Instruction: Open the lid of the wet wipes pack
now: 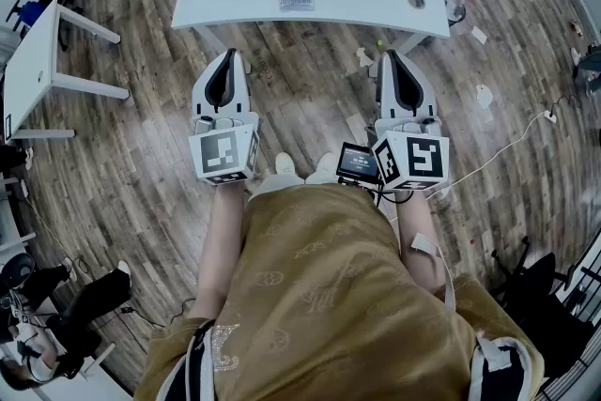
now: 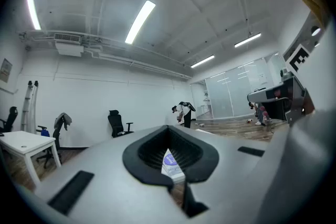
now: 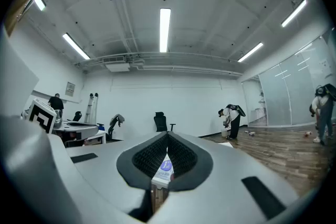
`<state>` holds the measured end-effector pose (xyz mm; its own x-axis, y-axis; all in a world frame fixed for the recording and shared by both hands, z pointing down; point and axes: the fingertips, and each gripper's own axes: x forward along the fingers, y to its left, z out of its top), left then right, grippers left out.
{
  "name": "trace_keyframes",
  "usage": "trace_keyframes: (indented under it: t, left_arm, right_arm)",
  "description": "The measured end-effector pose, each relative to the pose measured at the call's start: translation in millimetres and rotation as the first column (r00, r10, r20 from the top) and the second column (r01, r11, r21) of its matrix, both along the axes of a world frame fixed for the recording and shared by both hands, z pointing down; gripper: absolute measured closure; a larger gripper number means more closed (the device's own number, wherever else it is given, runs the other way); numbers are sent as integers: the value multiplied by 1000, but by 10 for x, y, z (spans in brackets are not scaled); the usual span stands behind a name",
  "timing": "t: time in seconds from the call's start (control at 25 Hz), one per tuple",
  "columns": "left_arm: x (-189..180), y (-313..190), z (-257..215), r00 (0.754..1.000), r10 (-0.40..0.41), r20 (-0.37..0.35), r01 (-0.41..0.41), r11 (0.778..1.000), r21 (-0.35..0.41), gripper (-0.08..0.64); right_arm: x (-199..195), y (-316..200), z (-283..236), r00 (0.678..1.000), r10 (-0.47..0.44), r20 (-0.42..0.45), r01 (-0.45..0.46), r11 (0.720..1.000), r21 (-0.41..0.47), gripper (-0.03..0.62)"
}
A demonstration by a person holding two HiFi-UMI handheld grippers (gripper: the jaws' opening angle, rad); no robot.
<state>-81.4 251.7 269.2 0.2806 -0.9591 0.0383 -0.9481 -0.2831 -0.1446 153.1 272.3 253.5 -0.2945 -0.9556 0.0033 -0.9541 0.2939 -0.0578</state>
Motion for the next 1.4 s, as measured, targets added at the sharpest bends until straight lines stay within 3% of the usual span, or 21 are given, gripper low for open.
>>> trace_keyframes:
  t: [0.76,1.4]
  left_arm:
    - [109,171,-23,999,-37,2,37,999,17,558]
    - [-2,-582,140,999,7,-34,-7,1000,-10,558]
  right_arm:
    - [117,74,20,1000,-24,1,24,1000,8,583]
    - [-38,-576,82,1000,12,-16,-13,1000,-22,583]
